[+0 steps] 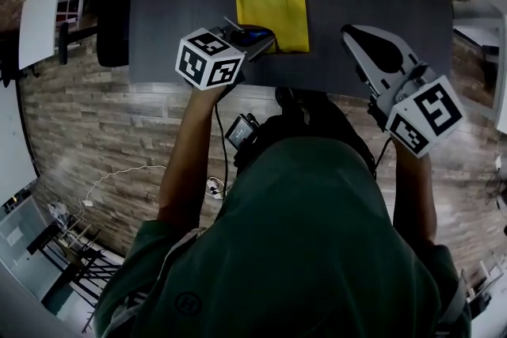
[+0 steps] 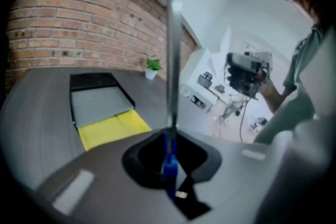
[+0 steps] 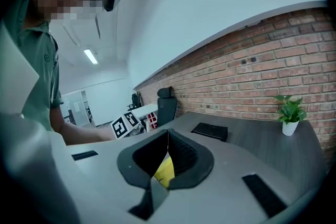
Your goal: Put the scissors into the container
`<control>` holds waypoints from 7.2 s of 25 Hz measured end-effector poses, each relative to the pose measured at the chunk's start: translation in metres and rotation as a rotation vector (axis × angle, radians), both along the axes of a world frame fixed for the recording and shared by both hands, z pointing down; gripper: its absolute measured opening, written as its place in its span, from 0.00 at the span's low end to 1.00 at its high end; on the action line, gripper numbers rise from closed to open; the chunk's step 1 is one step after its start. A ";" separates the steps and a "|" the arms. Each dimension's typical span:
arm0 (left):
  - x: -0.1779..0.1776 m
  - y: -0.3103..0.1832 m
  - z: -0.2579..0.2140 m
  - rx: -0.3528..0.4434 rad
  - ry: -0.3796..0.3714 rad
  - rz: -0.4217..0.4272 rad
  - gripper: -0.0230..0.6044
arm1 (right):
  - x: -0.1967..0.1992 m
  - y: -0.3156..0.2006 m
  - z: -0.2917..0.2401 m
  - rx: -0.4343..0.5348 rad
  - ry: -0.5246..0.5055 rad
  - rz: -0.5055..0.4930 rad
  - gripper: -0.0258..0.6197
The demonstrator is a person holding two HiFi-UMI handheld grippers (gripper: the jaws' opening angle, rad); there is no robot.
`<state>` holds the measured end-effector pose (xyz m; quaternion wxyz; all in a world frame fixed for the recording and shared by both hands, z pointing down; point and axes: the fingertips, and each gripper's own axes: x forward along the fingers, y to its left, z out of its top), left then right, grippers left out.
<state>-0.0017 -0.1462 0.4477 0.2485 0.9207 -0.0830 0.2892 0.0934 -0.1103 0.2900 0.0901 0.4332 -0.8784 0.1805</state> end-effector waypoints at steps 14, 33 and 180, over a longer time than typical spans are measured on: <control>0.013 -0.001 0.093 -0.213 -0.146 0.017 0.09 | 0.002 -0.029 0.031 -0.076 -0.006 -0.084 0.05; 0.026 -0.004 0.146 -0.350 -0.230 0.024 0.13 | 0.017 -0.043 0.047 -0.118 -0.025 -0.101 0.05; -0.162 -0.037 -0.147 0.675 0.053 -0.541 0.04 | -0.085 -0.067 0.339 -0.166 0.884 -0.432 0.05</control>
